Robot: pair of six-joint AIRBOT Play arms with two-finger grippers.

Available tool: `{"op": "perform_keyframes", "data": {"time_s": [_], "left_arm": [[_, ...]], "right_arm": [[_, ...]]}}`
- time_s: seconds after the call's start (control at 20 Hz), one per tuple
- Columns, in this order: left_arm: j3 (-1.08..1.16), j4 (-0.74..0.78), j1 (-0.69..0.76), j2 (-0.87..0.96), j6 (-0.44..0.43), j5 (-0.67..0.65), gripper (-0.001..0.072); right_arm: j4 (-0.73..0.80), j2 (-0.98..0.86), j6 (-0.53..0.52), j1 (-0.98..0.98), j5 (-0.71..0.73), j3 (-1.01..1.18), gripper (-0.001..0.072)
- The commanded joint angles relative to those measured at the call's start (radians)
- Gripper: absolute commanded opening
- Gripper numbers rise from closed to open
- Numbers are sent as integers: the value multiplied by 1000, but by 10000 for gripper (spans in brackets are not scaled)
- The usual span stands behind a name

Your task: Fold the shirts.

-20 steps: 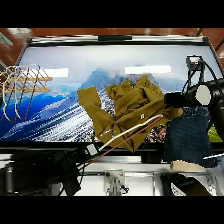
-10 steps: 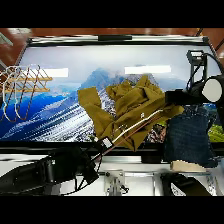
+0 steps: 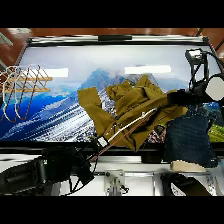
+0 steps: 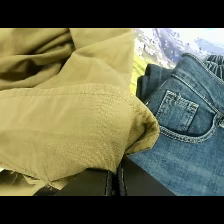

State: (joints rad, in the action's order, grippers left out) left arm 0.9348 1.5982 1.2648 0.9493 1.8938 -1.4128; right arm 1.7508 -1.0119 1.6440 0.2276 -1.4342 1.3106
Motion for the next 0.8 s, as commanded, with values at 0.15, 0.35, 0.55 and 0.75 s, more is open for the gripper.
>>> {"op": "perform_keyframes", "data": {"time_s": [0.15,0.35,0.55,0.75], "left_arm": [[1,-17,-3,39,-8,230,45],[1,-33,-5,118,-48,241,44],[1,-35,-36,150,93,363,45],[1,-47,-39,159,172,459,45]], "right_arm": [[-146,6,-37,0,54,16,65],[-158,6,-37,0,26,135,65],[-292,6,-36,18,-108,226,65],[-307,8,13,164,-177,226,65]]}}
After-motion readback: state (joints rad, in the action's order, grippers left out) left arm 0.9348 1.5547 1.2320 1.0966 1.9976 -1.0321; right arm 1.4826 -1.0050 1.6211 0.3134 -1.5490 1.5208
